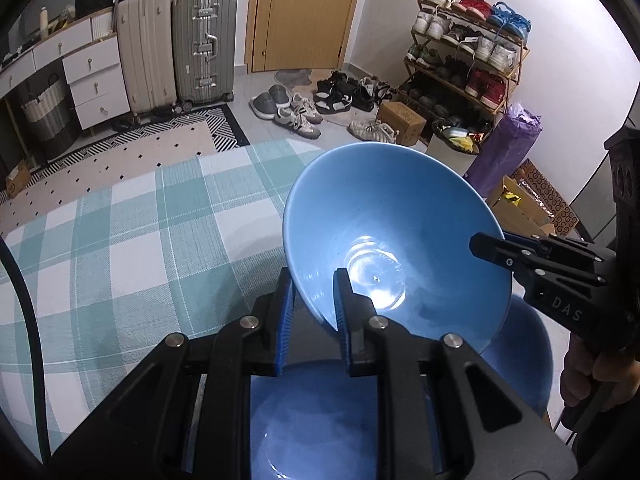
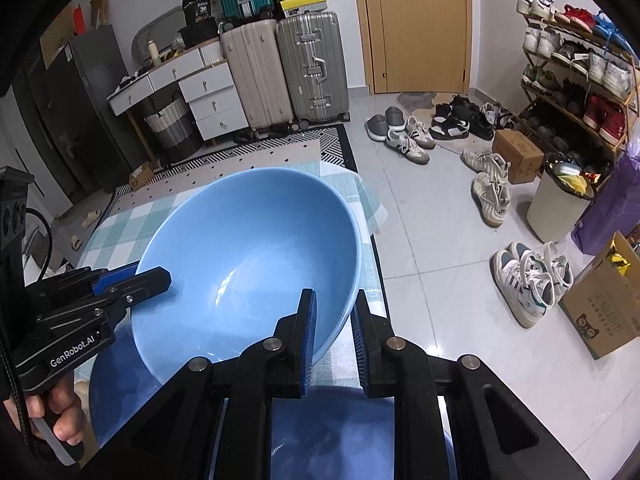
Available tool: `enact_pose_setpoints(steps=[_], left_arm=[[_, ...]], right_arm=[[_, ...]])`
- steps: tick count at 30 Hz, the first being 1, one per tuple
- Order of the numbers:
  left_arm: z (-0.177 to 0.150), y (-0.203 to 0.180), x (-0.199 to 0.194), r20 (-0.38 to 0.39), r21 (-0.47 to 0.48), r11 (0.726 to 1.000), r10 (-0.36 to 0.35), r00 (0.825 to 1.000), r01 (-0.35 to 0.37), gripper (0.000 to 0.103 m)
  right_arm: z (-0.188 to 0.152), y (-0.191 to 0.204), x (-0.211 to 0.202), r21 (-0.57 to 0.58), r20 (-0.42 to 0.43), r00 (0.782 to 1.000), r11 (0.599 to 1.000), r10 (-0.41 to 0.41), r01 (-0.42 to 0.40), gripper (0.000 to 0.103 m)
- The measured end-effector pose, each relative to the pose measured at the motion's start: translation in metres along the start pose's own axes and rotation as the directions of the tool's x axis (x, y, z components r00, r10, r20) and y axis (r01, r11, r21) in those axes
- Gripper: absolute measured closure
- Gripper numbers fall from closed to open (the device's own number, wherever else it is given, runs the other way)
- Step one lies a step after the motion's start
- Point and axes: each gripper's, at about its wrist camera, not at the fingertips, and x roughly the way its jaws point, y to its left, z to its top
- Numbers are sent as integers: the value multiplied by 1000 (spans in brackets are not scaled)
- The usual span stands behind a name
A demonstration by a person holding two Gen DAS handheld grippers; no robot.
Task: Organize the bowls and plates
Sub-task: 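Lift the blue bowl with both tools and carry it over another blue bowl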
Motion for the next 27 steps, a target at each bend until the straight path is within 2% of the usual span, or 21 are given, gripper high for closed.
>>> enact_pose_setpoints(steps=[27], left_arm=[[-22,-23,-151,119,-3,1000,7,993,-7,87]], right_arm=[[-15,46,-104,-54,117,993,998,34,-27,85]])
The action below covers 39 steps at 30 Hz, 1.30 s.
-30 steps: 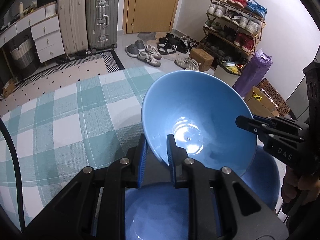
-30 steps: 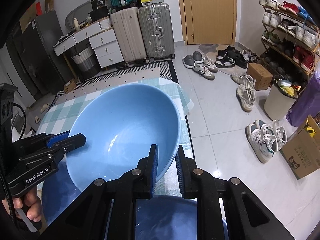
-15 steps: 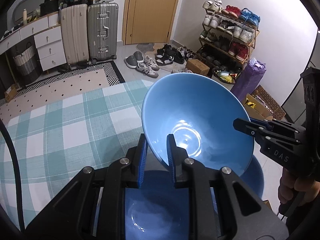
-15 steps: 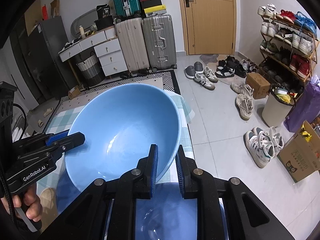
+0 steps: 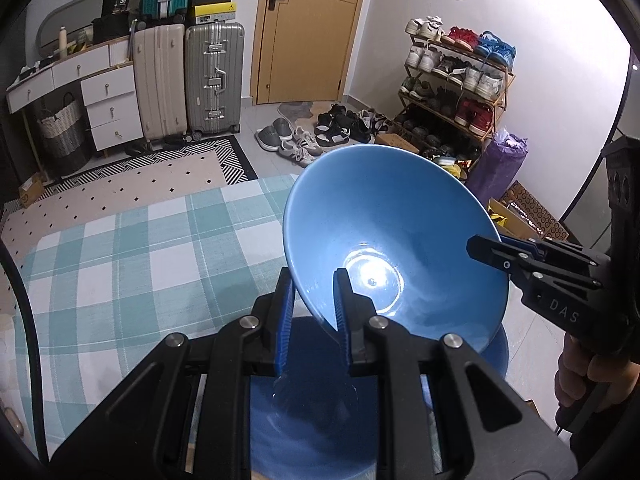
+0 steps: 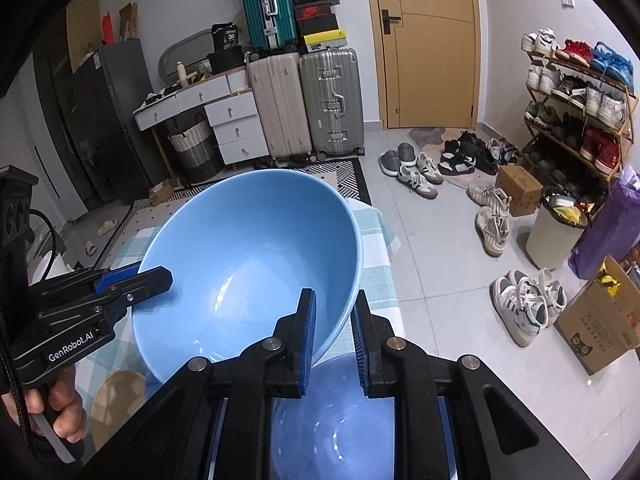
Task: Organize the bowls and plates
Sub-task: 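Lift the blue bowl with both tools and carry it over another blue bowl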
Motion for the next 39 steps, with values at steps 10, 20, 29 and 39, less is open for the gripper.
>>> enact_pose_setpoints(steps=[10,20,29,39], left_arm=[[-15,1,-52,27,-6,1000,16,1000,-16,86],[-36,1,-91,43,-13,1000,27,999,-27,86],[-51,12,-94,34,-27,999,41,999,-40,86],[-70,21,-80,13,-31,999,35,999,-35,86]], right_arm=[[-8,25,-28,-24,25,999,1000,21,-20,85],[-22,50,-42,-50,30,999,998,35,-33,84],[-32,63,-40,-64,15,998,996,55,-54,84],[-50,63,-24,-55,-12,997,996,75,-76,83]])
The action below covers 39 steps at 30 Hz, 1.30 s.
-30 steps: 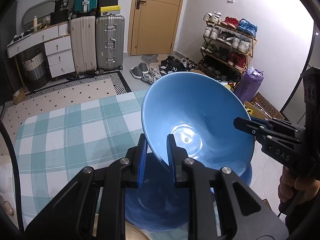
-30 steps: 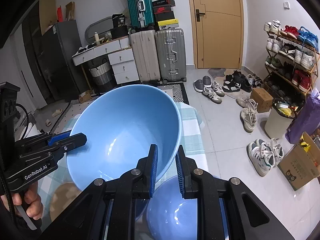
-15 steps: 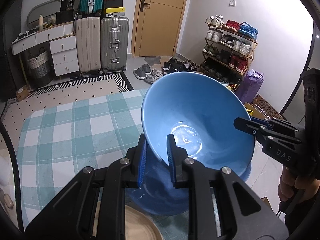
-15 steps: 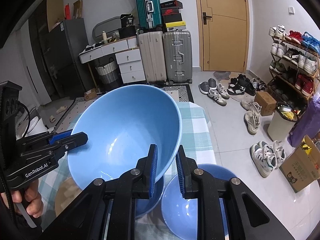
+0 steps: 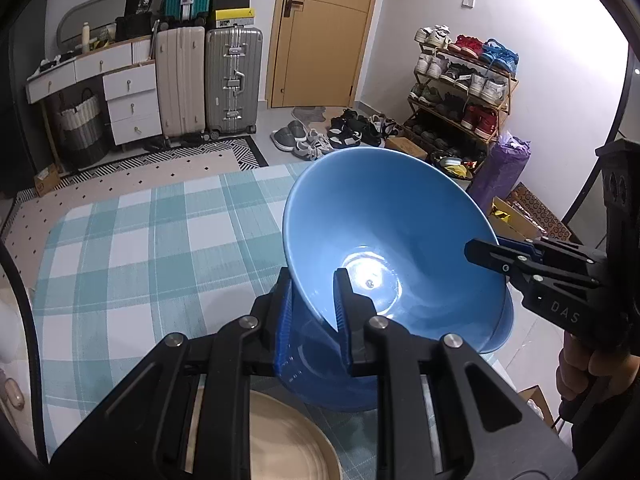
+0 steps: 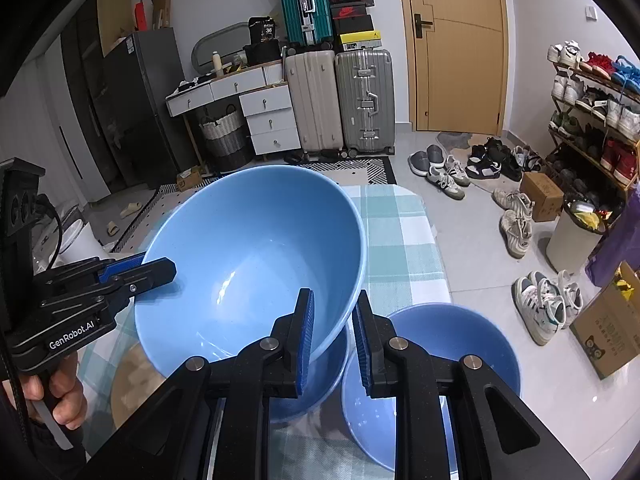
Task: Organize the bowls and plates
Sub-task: 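Lift the blue bowl with both tools and carry it over another blue bowl, then lower the held blue bowl with both tools into the other blue bowl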
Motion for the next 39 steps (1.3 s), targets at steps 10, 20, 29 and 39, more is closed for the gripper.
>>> enact_pose_setpoints(steps=[10,20,29,39], left_arm=[[-20,11,20,-26,-3,1000,-2,1000,2,86],[-39,23,40,-57,0,1000,12,998,-12,86],[-52,31,59,-79,12,999,38,996,-37,86],[-66,41,78,-108,25,998,60,992,-58,86]], right_arm=[[-19,0,12,1,-16,1000,1000,0,0,83],[-32,10,27,-16,-43,999,1000,-10,9,83],[-41,17,39,-38,-68,997,999,-25,22,83],[-50,20,52,-60,-100,994,998,-36,30,82]])
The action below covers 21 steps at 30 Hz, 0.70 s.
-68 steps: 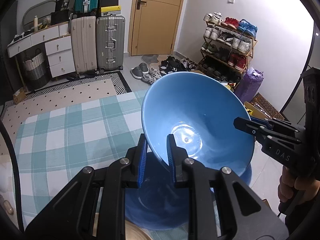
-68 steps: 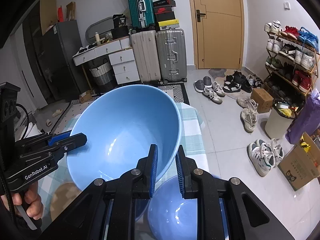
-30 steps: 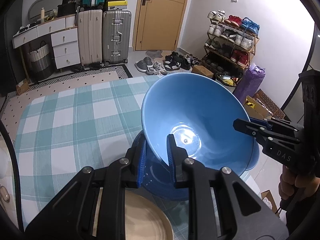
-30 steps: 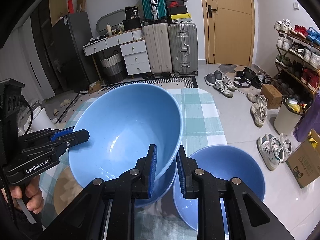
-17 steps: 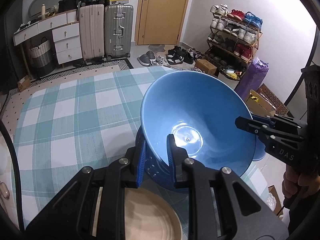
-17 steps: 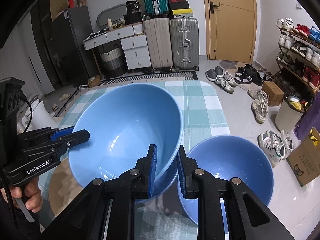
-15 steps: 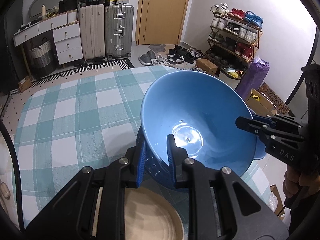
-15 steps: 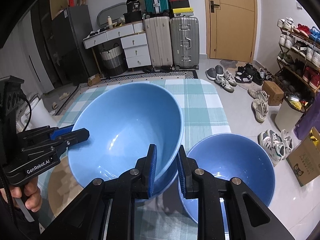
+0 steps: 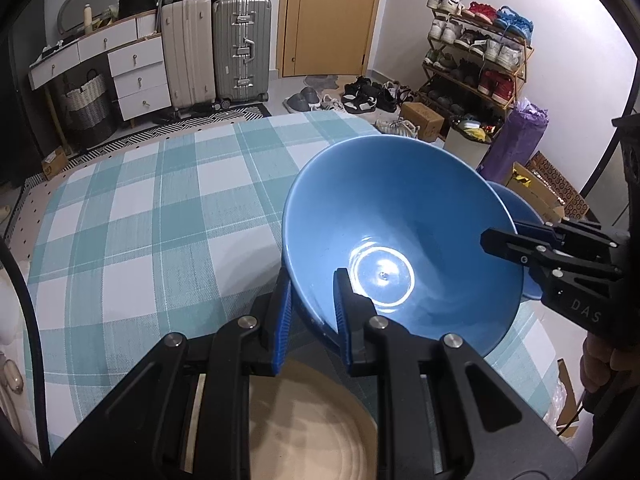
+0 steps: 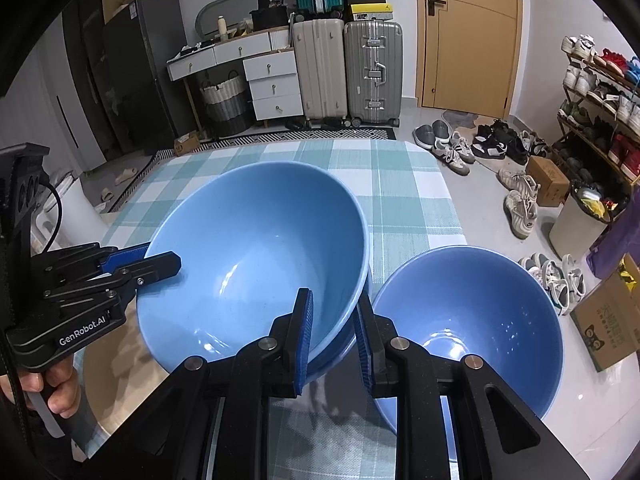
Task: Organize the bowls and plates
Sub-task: 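Lower the held blue bowl with both tools into the other blue bowl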
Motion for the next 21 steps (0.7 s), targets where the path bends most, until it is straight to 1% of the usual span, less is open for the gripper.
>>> enact_pose_setpoints(steps=[9,15,21], left_arm=[[-4,0,13,-18,15,1000,15,1000,-14,86],[-5,0,16,-19,23,999,23,1000,-23,86],[-5,3,29,-35,32,999,32,999,-31,86]], right_arm=[[-5,-2,10,-11,-15,1000,1000,-19,19,82],[-5,3,16,-25,-19,999,999,-38,37,82],[-7,7,20,-43,-24,998,997,-57,56,82]])
